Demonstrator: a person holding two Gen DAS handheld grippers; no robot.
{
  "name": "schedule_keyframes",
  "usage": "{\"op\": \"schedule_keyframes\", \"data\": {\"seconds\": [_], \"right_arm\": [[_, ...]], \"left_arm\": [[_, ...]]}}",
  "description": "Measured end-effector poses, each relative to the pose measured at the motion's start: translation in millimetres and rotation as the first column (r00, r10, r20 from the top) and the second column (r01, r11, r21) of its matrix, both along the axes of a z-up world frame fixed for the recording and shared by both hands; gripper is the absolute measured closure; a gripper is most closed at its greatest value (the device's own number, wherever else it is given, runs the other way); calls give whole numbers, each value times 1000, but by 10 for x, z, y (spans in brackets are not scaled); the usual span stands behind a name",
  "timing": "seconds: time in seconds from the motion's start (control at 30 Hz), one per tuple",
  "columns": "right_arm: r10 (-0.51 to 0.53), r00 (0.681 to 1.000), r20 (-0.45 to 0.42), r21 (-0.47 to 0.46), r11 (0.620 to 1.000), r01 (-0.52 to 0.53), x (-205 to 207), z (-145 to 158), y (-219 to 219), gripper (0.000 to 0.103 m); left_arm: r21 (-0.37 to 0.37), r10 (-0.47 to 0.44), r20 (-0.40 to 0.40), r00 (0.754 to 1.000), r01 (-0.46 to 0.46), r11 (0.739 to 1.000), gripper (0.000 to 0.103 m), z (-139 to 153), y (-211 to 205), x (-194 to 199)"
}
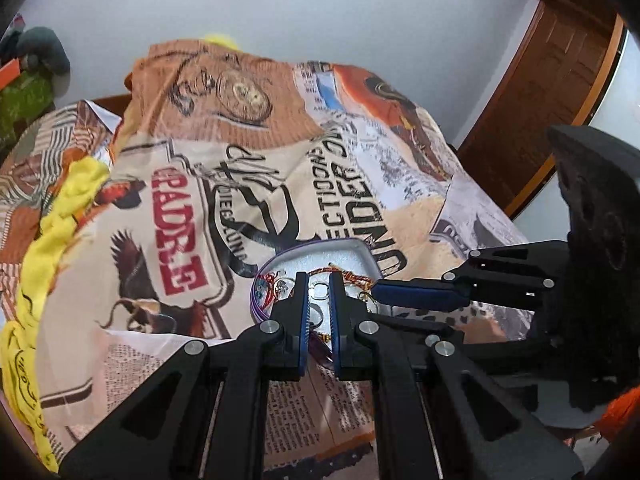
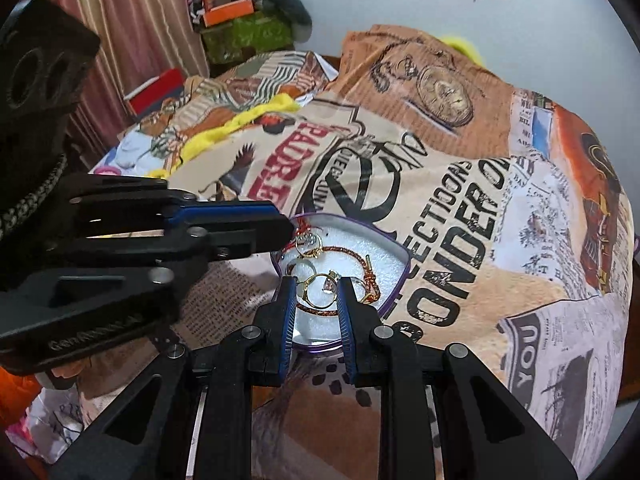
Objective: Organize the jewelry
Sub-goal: 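Carry both rings into the heart tin and open both grippers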
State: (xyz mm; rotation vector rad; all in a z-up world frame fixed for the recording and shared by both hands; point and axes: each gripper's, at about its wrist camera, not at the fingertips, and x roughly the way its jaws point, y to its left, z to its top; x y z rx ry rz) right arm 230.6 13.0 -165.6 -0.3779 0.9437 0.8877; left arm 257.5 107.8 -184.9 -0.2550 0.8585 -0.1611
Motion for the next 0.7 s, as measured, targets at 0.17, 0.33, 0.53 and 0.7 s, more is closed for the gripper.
{"op": "schedule_keyframes", "data": {"seconds": [0.17,0.33,0.53,0.7], "right_arm": [[3,1000,-7,-22,1000,-3,39,-80,32,84],[-18,1000,-10,-24,1000,18,78,-103,27,84],[-38,999,-1,-39,999,38,81,-43,32,81],[-59,998,38,3,998,59,12,156,-44,69]], "left_arm": [[-16,6,-22,1000,-6,1000,96,-107,20,53],[0,5,-26,1000,-6,1000,96,-110,15,38],[17,3,-4,1000,-3,1000,86,45,3,-51],[32,17,55,998,-19,999,78,332,-4,-212]]}}
